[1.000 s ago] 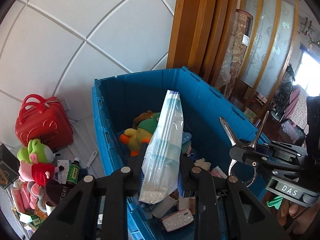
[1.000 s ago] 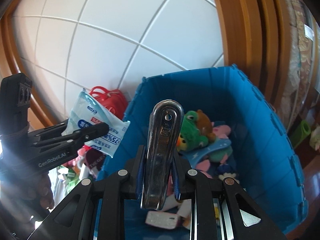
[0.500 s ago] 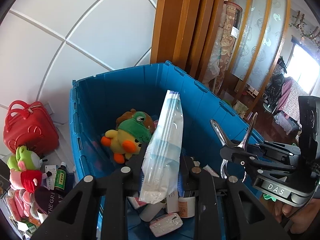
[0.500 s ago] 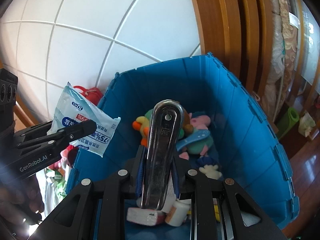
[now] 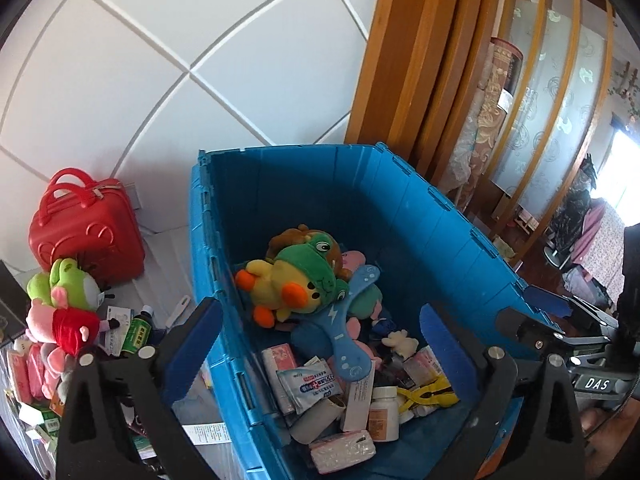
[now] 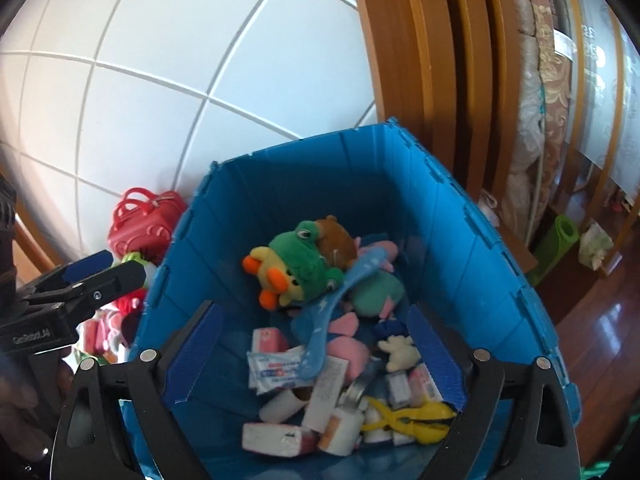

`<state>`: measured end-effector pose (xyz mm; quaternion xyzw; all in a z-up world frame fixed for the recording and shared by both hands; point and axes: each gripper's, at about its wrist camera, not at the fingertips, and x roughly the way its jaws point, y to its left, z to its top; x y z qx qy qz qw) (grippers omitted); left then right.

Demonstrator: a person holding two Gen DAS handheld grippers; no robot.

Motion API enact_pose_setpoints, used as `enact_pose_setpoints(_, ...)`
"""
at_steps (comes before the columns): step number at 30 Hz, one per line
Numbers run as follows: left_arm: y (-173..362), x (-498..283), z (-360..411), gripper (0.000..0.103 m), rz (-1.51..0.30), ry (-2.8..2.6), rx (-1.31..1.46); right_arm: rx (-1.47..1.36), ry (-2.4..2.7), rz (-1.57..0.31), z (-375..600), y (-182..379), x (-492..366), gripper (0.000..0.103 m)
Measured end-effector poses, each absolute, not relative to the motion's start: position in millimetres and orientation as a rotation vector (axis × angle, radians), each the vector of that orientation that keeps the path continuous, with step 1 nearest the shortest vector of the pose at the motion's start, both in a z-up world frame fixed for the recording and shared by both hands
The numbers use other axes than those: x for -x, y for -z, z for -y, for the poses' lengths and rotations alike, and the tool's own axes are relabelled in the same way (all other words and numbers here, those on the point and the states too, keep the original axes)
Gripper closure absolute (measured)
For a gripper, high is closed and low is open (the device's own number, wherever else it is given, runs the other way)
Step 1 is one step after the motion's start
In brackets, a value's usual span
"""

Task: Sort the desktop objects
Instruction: 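Open both tools to drop the packet and nail clipper into the crate, then move both open tools back over the pile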

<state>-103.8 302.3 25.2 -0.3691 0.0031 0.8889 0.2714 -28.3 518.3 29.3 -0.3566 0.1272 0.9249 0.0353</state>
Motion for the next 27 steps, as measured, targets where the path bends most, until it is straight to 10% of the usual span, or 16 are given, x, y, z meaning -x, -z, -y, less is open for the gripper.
enact_pose_setpoints(27, 107.0, 71.6, 69.9, 0.003, 0.245, -2.7, 1.451, 1.464, -3.181, -0.084, -208.9, 18.1, 69.4, 0.008)
